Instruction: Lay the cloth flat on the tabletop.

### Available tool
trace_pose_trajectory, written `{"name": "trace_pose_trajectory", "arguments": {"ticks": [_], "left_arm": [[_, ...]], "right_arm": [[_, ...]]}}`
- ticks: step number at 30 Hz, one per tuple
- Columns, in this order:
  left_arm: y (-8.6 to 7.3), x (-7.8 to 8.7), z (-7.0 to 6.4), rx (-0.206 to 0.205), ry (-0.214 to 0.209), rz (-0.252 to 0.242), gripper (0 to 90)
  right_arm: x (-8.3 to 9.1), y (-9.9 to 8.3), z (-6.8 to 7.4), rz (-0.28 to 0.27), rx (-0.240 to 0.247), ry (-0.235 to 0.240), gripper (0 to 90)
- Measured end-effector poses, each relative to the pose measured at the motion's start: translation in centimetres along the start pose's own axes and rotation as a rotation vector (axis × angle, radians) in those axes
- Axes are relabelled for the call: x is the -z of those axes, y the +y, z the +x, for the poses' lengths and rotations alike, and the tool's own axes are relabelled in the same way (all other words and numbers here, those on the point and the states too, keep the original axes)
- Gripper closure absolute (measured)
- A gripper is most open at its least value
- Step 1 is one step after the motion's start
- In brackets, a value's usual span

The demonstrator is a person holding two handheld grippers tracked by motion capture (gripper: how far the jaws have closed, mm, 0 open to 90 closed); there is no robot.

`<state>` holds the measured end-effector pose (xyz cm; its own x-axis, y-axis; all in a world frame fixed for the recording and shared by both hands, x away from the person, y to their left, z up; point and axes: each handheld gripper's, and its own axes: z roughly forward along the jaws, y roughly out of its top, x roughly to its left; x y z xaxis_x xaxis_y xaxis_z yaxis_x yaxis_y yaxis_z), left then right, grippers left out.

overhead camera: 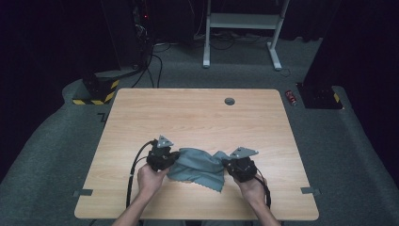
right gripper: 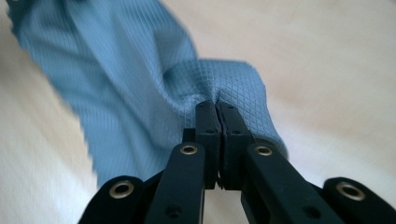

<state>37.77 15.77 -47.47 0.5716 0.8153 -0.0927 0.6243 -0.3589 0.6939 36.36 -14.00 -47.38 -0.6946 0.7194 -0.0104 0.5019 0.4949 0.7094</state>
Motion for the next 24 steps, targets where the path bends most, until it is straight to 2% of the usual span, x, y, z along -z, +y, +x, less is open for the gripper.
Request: {"name": "trace_pose_trajectory", "arguments": {"ticks": [1, 2, 3, 5, 7, 10, 11, 12, 13, 17, 20, 22, 24], "left_arm": [[-0.9, -0.5, -0.1, -0.007, 0.005, 0.029, 88.3], [-1.4, -0.7, -0.1, 0.001, 0.002, 0.042, 88.3], [-2.1, -1.1, -0.1, 0.01, -0.004, 0.058, 88.2], [-2.7, -1.4, 0.0, 0.008, -0.012, 0.076, 88.2], [-2.8, -1.4, -0.2, -0.001, -0.013, 0.084, 88.1], [-2.2, -0.8, -0.3, -0.006, -0.013, 0.057, 83.7], [-1.8, -0.6, -0.3, 0.002, -0.017, 0.045, 80.2], [-1.4, -0.4, -0.2, 0.002, -0.015, 0.037, 71.5], [-0.6, -0.4, -0.2, 0.003, -0.01, 0.032, 68.3], [0.5, -1.1, -0.4, -0.005, -0.012, 0.039, 61.1], [1.4, -2.3, -0.7, -0.018, -0.026, 0.056, 58.4], [1.7, -3.3, -0.9, -0.002, -0.046, 0.063, 57.2], [1.9, -4.3, -1.0, 0.017, -0.055, 0.073, 55.1]], "right_arm": [[-1.1, -1.4, 0.3, 0.056, 0.007, 0.015, 87.6], [-1.1, -1.4, 0.3, 0.056, 0.007, 0.015, 87.6], [-1.9, -2.5, 0.6, 0.108, 0.01, 0.032, 86.1], [-2.0, -2.7, 0.7, 0.11, 0.023, 0.034, 85.3], [-1.7, -2.6, 0.8, 0.106, 0.023, 0.045, 80.6], [-0.6, -2.1, 0.5, 0.064, 0.029, 0.033, 76.0], [-0.2, -1.9, 0.4, 0.051, 0.02, 0.026, 75.2], [0.4, -1.4, 0.0, 0.018, 0.005, 0.0, 73.3], [0.6, -1.1, -0.1, 0.012, 0.002, -0.018, 72.3], [0.4, -0.6, -0.4, 0.008, -0.004, -0.055, 69.3], [-0.5, -0.5, -0.7, 0.026, -0.03, -0.051, 67.4], [-1.1, -0.5, -0.7, 0.046, -0.038, -0.04, 67.6], [-1.6, -0.5, -0.6, 0.062, -0.034, -0.036, 71.6]]}}
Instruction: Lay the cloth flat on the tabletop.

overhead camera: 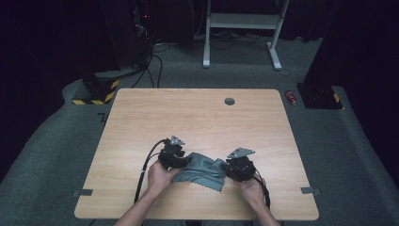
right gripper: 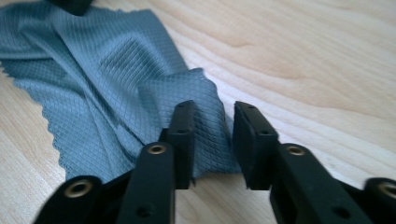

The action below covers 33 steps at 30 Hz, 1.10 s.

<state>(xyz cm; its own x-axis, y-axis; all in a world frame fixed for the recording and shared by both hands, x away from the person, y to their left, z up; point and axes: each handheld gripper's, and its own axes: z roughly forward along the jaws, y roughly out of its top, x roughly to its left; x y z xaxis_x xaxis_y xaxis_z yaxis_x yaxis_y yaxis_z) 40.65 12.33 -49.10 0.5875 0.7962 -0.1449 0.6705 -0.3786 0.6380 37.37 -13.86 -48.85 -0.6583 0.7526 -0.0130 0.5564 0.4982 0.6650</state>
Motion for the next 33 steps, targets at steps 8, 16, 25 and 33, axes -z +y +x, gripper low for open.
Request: {"name": "trace_pose_trajectory", "arguments": {"ticks": [8, 16, 25, 33], "left_arm": [[0.5, -2.2, -1.0, -0.043, 0.043, 0.057, 60.7], [0.9, -2.0, -1.3, -0.162, 0.101, 0.126, 89.6], [0.1, 2.9, -0.3, -0.124, 0.085, -0.035, 90.0], [-4.7, 2.8, -0.2, -0.079, 0.011, 0.064, 89.4]], "right_arm": [[-0.8, -0.6, 0.6, 0.034, 0.021, 0.041, 87.5], [0.1, -0.1, 0.4, -0.003, 0.015, 0.039, 88.4], [1.8, 0.1, 0.3, -0.063, 0.001, 0.042, 88.4], [0.8, -2.6, 1.4, 0.001, 0.005, 0.106, 88.0]]}}
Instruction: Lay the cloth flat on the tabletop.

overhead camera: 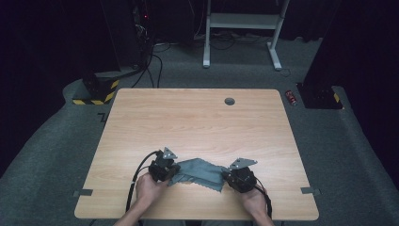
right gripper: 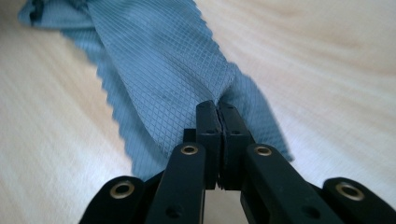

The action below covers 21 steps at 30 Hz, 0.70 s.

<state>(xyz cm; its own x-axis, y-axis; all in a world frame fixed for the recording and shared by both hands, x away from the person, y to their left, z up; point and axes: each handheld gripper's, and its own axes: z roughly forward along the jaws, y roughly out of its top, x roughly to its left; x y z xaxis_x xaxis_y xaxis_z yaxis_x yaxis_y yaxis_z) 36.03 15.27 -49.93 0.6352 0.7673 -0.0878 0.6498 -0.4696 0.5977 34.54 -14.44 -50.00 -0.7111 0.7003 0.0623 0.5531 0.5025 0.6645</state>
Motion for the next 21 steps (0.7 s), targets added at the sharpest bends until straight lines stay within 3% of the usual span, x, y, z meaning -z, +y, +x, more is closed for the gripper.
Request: {"name": "trace_pose_trajectory", "arguments": {"ticks": [2, 4, 8, 11, 17, 21], "left_arm": [[-0.1, 0.2, -0.1, 0.003, -0.004, -0.003, 88.2], [0.4, 0.6, 0.0, 0.016, -0.009, -0.027, 81.1], [2.0, 1.0, 0.4, 0.026, 0.028, -0.061, 66.1], [2.9, 0.4, 0.6, 0.042, 0.027, -0.049, 60.8], [3.8, -2.0, 0.2, 0.025, 0.028, 0.024, 60.2], [4.1, -2.8, 0.0, 0.008, 0.024, 0.053, 71.4]], "right_arm": [[0.0, -0.3, 0.1, 0.008, 0.003, 0.003, 85.1], [0.2, -0.3, 0.0, 0.002, -0.004, 0.002, 81.4], [1.1, -0.1, -0.5, -0.04, -0.013, -0.014, 75.8], [1.5, -0.2, -0.8, -0.053, -0.033, -0.014, 73.8], [0.7, -0.6, -0.4, -0.016, -0.012, 0.009, 72.9], [0.1, -0.3, -0.4, -0.003, -0.002, 0.006, 85.6]]}}
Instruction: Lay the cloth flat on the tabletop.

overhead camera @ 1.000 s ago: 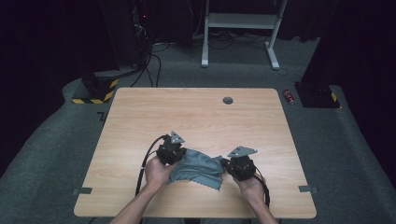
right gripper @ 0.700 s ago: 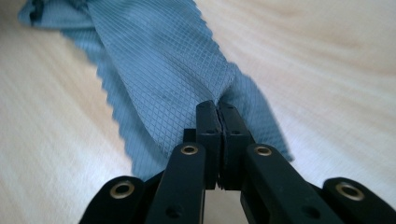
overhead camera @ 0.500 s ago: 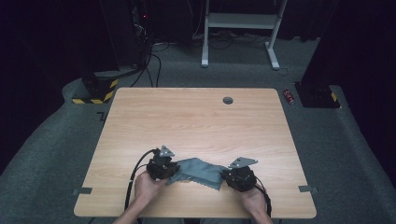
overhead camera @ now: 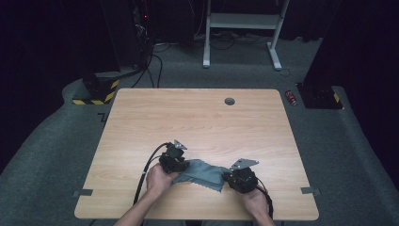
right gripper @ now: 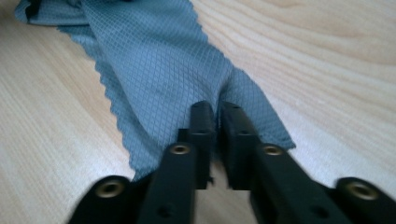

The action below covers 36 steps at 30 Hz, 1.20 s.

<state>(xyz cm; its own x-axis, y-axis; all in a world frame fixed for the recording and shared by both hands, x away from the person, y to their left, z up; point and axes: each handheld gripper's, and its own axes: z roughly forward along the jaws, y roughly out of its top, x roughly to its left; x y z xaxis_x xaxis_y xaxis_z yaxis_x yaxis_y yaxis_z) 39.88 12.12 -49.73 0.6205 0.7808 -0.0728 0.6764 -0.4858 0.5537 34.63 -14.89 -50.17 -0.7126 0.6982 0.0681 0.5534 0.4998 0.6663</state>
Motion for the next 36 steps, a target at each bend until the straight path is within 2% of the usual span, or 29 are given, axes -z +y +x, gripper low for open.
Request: {"name": "trace_pose_trajectory", "arguments": {"ticks": [1, 2, 4, 5, 8, 11, 13, 15, 17, 18, 21, 25, 30, 33, 36], "left_arm": [[0.1, 0.0, -0.1, -0.016, -0.003, 0.008, 81.4], [0.2, 0.1, -0.1, -0.027, -0.004, 0.007, 81.4], [0.2, 0.7, -0.3, -0.032, -0.023, -0.025, 89.7], [0.2, 1.0, -0.4, -0.034, -0.026, -0.037, 89.9], [-0.1, 2.3, -1.0, -0.054, -0.033, -0.08, 89.9], [-0.9, 3.6, -1.7, -0.081, -0.063, -0.11, 90.0], [-1.5, 3.5, -2.1, -0.098, -0.069, -0.087, 90.0], [-1.8, 3.2, -1.9, -0.095, -0.045, -0.076, 89.8], [-1.7, 2.9, -1.2, -0.053, -0.017, -0.079, 78.9], [-1.5, 2.6, -0.9, -0.022, -0.01, -0.079, 72.7], [-0.8, 1.7, -0.1, 0.01, 0.032, -0.062, 60.6], [-0.1, 0.5, 0.1, 0.011, 0.042, -0.038, 59.2], [0.2, -0.5, 0.1, 0.004, 0.04, -0.006, 66.7], [0.4, -0.5, 0.2, -0.009, 0.039, 0.009, 76.0], [0.4, -0.5, 0.0, -0.018, 0.022, 0.018, 86.1]], "right_arm": [[0.2, 0.4, 0.0, -0.011, 0.012, -0.011, 87.9], [0.2, 0.4, 0.0, -0.011, 0.012, -0.011, 87.9], [0.8, 1.0, 0.0, -0.038, 0.022, -0.023, 88.3], [1.4, 1.3, 0.2, -0.06, 0.029, -0.027, 88.3], [1.8, 1.4, 0.5, -0.075, 0.044, -0.028, 88.3], [1.9, 1.3, 1.2, -0.077, 0.067, -0.013, 88.3], [1.4, 0.9, 1.9, -0.05, 0.09, 0.008, 88.3], [0.4, 0.4, 2.6, -0.004, 0.13, 0.023, 88.3], [-0.3, 0.0, 3.0, 0.02, 0.156, 0.029, 88.3], [-0.5, -0.1, 3.1, 0.018, 0.15, 0.036, 88.3], [-0.4, -0.1, 3.0, 0.01, 0.131, 0.039, 87.7], [0.4, 0.1, 2.3, -0.015, 0.1, 0.018, 80.1], [1.2, -0.1, 0.9, -0.053, 0.034, -0.025, 71.9], [1.0, -0.3, 0.0, -0.037, -0.008, -0.045, 67.0], [0.3, -0.6, -0.8, 0.0, -0.048, -0.032, 68.0]]}}
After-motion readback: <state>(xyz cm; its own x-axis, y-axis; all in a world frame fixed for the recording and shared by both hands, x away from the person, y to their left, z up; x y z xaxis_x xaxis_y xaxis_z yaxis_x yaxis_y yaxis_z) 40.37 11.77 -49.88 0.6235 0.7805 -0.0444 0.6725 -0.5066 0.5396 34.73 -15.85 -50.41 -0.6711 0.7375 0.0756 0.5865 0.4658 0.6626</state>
